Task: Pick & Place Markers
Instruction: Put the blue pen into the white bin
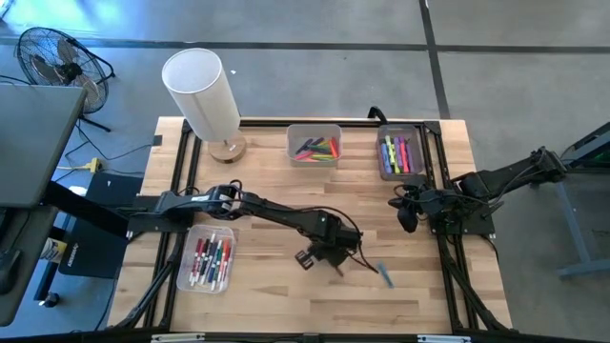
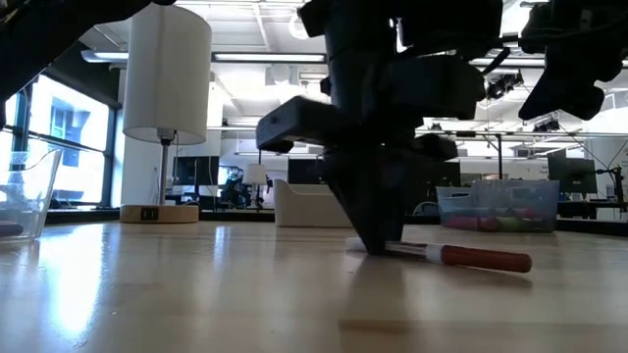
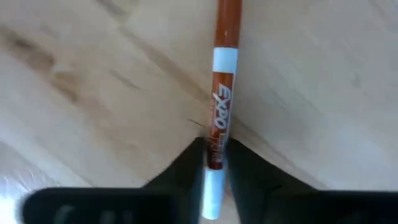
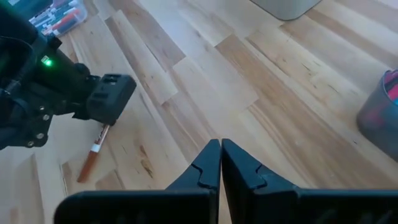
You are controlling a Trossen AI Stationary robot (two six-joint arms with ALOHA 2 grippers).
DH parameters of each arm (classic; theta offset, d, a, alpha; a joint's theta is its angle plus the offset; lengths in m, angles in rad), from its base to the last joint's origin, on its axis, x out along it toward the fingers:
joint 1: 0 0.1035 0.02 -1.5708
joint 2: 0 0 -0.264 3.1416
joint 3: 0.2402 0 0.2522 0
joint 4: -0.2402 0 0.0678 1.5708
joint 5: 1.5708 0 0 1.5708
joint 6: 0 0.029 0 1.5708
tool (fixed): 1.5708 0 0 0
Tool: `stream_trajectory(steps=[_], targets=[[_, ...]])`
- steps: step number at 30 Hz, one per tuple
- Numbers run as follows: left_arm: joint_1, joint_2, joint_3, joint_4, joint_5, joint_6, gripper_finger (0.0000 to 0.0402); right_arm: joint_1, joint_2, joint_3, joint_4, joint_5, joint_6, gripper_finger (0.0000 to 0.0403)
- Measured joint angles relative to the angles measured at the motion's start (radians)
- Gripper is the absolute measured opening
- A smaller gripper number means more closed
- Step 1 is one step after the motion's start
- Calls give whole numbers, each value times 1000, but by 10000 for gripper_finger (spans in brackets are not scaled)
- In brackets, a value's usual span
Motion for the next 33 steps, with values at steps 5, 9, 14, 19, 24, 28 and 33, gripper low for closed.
stream_trajectory(steps=[5,9,14,19,24,28,33], targets=[[1,3,0,14,15,-211,22,0,0,0,0,0,-27,1],[1,3,-1,36,21,-433,36,0,0,0,0,0,-31,2],[23,3,-1,41,56,-859,14,0,0,0,0,-3,-31,1],[57,-20,-2,18,164,-1135,14,0,0,0,0,-47,-55,4],[52,-50,-8,-54,128,-1229,13,0,0,0,0,-86,-92,2],[51,-115,-26,-149,107,-1253,13,0,0,0,0,-86,-101,1],[31,-255,-192,-174,65,-1308,12,0,0,0,0,-91,-126,1]])
